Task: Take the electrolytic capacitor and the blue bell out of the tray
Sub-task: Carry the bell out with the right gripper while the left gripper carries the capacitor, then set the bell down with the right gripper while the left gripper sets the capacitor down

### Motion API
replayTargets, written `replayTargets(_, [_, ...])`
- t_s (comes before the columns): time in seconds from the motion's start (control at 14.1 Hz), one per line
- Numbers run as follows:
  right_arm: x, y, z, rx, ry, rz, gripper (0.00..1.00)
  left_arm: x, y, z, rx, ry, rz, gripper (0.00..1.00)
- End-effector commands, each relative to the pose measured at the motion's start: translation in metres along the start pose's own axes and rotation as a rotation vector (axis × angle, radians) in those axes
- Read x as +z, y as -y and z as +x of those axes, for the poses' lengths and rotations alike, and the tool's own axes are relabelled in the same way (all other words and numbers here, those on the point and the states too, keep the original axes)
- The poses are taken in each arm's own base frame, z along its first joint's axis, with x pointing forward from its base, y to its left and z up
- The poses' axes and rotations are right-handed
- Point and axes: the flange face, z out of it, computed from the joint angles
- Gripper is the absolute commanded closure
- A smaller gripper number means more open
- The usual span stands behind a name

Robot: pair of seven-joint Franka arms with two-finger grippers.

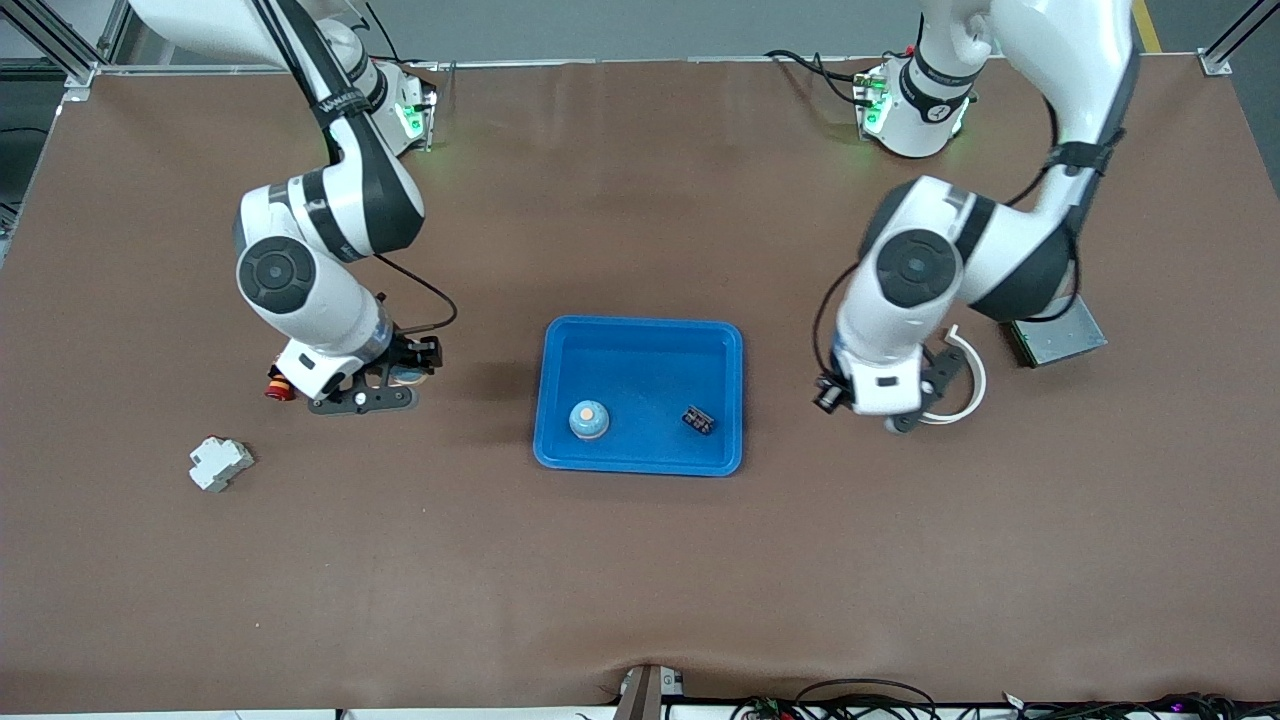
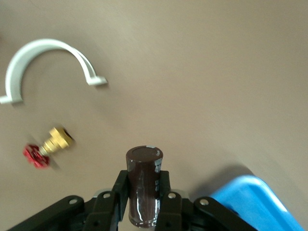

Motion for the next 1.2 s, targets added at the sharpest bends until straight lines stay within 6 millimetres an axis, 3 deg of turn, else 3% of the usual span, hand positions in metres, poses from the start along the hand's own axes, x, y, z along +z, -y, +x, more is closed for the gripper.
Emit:
replayTargets(0.0, [0.023,-0.026,-0.03,-0.042,-0.039,0.02,1.0,0.032,0.038,0.024,0.029,0.043,0.068,1.0])
replayTargets(0.21, [0.052,-0.065,-0.04,-0.084,-0.07,0.022,1.0,0.066,0.08,0.066,0.039,0.087,0.126,1.0])
replayTargets(0.35, [0.061,-0.089,-0.044,-0.11,-0.079,0.02,1.0,0.092,0.096,0.069,0.037,0.099,0.146,1.0])
replayTargets(0.57, [0.082,-0.118,-0.053,-0.12,-0.097,0.017,1.0,0.128,0.117,0.089,0.041,0.124,0.134,1.0])
replayTargets(0.85, [0.106,-0.121,-0.066,-0.114,-0.123,0.015,1.0,0.166,0.118,0.084,0.066,0.149,0.163,1.0])
replayTargets(1.13, [0.124,-0.13,-0.07,-0.092,-0.101,0.019,1.0,0.184,0.125,0.089,0.093,0.135,0.198,1.0])
